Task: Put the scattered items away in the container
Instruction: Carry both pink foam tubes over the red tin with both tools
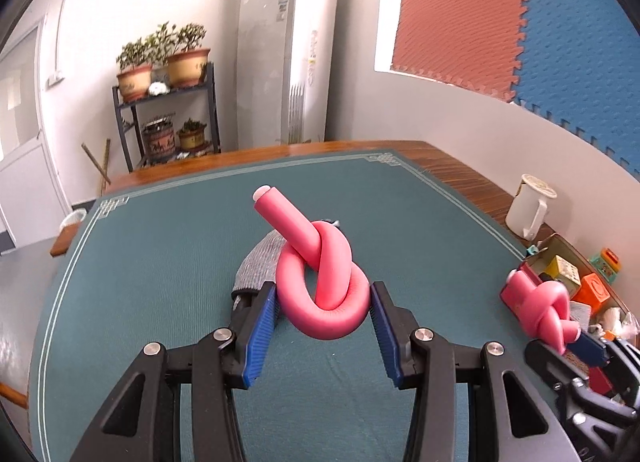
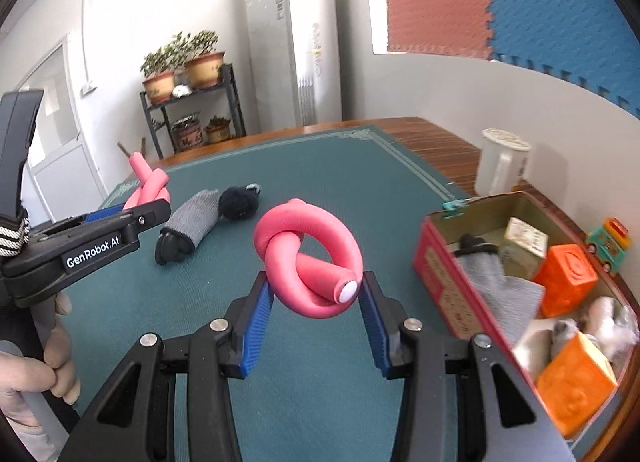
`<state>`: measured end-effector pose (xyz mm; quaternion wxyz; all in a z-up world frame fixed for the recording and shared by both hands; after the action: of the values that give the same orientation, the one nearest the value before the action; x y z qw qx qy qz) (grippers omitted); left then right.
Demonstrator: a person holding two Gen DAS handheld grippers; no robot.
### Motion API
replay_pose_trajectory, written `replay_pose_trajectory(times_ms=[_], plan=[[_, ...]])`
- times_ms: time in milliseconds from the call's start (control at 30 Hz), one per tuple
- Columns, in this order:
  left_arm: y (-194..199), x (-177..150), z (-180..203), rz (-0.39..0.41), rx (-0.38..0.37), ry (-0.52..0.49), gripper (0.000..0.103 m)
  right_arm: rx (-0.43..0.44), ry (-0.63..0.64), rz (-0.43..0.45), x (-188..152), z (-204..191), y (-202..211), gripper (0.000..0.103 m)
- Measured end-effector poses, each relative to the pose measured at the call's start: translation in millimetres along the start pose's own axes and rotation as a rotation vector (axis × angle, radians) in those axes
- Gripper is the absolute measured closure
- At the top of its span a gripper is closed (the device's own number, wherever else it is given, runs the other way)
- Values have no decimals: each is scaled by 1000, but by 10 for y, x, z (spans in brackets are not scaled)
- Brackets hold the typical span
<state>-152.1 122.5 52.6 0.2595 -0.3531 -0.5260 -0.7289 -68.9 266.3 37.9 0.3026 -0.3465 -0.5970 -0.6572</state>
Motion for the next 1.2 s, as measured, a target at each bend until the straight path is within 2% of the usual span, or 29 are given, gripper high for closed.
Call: replay_pose_trajectory(times_ms=[333,733,933,1033,1200], plan=[[229,-13,267,45,-41,-64,55,-95,-44,32,-122,401,470,56],[408,-141,661,63,-102,-143,55,-244,-175,59,-410,1239,1069,56],[478,-246,929,13,-207,-149,55,-270,-229,63,-551,1543,1217,56],[497,-326,1184,-35,-289,-156,55,-266,-247,69,-571,1643,1236,56],[468,-411,1625,-84,-371,-190,55,-239,-257,82,-604,1728,1219,56]])
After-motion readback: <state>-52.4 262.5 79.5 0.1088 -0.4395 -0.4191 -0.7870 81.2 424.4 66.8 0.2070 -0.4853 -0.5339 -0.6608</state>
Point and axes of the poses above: each gripper's, at about its wrist camera, not at the fingertips, and y roughly against the way its jaws point, z to its right, x to its top, the point moved 8 cm from there along -y, roughly the way its jaws point, and after that the axes turned 9 degrees about y, right-handed, at the moved point
